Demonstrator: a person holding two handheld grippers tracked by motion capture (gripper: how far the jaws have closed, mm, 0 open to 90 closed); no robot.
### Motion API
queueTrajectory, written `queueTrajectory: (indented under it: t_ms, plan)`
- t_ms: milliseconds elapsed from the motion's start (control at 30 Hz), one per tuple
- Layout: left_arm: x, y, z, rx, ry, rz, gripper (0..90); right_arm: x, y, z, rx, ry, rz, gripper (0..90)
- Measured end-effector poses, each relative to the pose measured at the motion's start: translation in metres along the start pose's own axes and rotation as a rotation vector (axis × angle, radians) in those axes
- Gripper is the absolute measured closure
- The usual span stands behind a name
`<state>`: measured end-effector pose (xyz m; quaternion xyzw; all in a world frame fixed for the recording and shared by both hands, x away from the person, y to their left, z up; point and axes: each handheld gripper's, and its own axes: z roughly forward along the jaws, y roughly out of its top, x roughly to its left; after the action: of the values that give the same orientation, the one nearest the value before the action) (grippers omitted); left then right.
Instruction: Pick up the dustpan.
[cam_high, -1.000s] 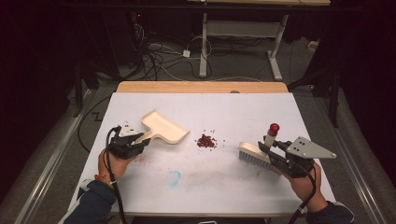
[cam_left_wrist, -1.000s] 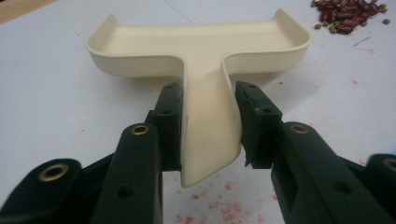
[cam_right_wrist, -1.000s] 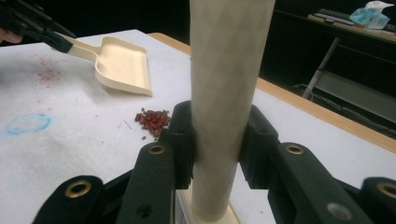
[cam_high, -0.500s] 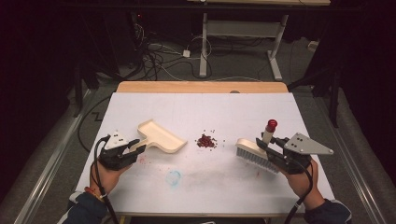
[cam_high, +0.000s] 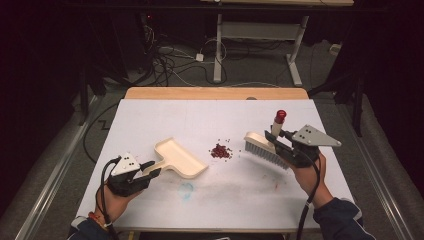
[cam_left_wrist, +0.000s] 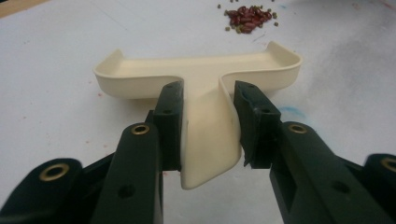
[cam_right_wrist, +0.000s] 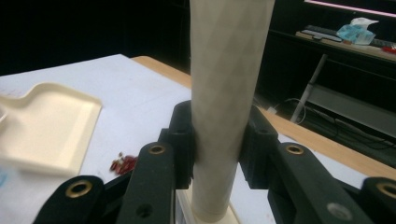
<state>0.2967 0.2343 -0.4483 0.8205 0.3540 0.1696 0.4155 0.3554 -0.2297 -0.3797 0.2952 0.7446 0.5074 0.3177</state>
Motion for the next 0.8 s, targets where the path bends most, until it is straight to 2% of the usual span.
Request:
queueTrajectory:
  t_ms: [67, 133, 167, 267, 400, 533, 667, 800]
  plan:
    - [-0.003, -0.002, 0.000, 0.003, 0.002, 0.000, 63.3, -0.003, 0.005, 0.015, -0.006, -0.019, 0.009, 70.3]
    - [-0.005, -0.003, 0.001, 0.018, -0.024, 0.023, 63.2, -0.005, 0.006, 0.021, -0.010, -0.023, 0.013, 70.3]
    - [-0.006, -0.004, 0.002, 0.023, -0.030, 0.019, 63.2, -0.005, 0.007, 0.026, -0.011, -0.029, 0.021, 70.3]
    - [-0.007, -0.005, 0.006, 0.053, -0.031, 0.023, 63.1, -0.007, 0.009, 0.044, -0.004, -0.042, 0.038, 70.3]
    - [-0.011, -0.007, 0.013, 0.101, -0.021, 0.046, 63.1, -0.006, 0.006, 0.059, 0.017, -0.046, 0.047, 70.3]
    - [-0.013, -0.007, 0.018, 0.137, -0.018, 0.062, 63.1, -0.003, 0.005, 0.065, 0.027, -0.038, 0.042, 70.3]
    - [-0.016, -0.006, 0.021, 0.152, -0.017, 0.073, 63.1, 0.001, 0.006, 0.069, 0.031, -0.032, 0.033, 70.3]
    - [-0.018, -0.006, 0.022, 0.159, -0.017, 0.071, 63.1, 0.000, 0.004, 0.077, 0.038, -0.037, 0.044, 70.3]
